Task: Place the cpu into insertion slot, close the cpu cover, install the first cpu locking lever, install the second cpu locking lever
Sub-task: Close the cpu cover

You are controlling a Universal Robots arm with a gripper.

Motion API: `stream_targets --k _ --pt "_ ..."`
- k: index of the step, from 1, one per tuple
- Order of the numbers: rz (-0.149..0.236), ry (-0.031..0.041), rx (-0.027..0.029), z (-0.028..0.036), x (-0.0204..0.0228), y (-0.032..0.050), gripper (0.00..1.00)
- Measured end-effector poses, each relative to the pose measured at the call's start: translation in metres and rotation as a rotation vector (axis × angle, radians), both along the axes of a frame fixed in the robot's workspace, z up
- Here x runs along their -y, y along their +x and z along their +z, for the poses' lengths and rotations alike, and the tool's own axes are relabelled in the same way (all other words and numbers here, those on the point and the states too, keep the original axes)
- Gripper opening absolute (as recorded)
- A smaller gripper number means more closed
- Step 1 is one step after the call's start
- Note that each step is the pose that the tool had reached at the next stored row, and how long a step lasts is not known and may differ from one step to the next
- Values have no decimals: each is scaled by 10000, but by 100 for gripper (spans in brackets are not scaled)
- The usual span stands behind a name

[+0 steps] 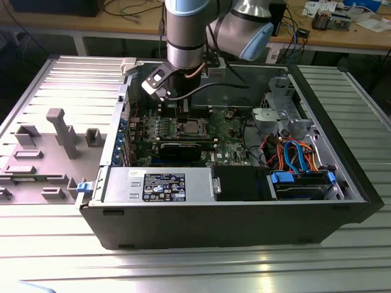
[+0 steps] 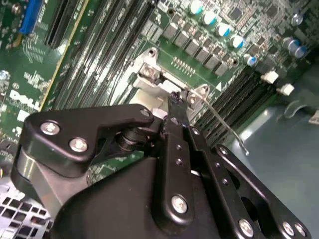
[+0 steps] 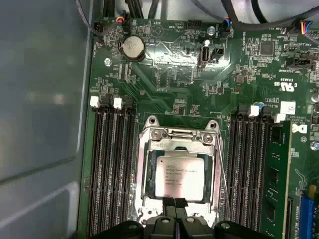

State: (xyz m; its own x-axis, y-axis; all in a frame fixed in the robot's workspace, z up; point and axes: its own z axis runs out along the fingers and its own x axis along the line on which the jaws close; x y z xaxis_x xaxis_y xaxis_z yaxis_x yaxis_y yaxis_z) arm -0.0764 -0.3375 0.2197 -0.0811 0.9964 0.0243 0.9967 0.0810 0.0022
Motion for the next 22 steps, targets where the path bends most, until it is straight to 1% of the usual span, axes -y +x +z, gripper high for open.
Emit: stream_targets --k 2,3,7,8,9,13,17,19,22 --pt "7 -4 0 -29 0 -3 11" --pt "9 -19 -2 -42 0 -3 11" --pt "39 -42 -1 -100 0 -9 11" --pt "67 -57 0 -123 0 -10 11" --pt "74 -79 -3 -128 1 -10 11" --pt "76 -117 1 -127 0 -11 11" --pt "76 -128 0 -76 0 -11 11" --pt "75 -127 0 -74 -1 -6 11" --pt "74 -129 -7 -76 -1 93 11"
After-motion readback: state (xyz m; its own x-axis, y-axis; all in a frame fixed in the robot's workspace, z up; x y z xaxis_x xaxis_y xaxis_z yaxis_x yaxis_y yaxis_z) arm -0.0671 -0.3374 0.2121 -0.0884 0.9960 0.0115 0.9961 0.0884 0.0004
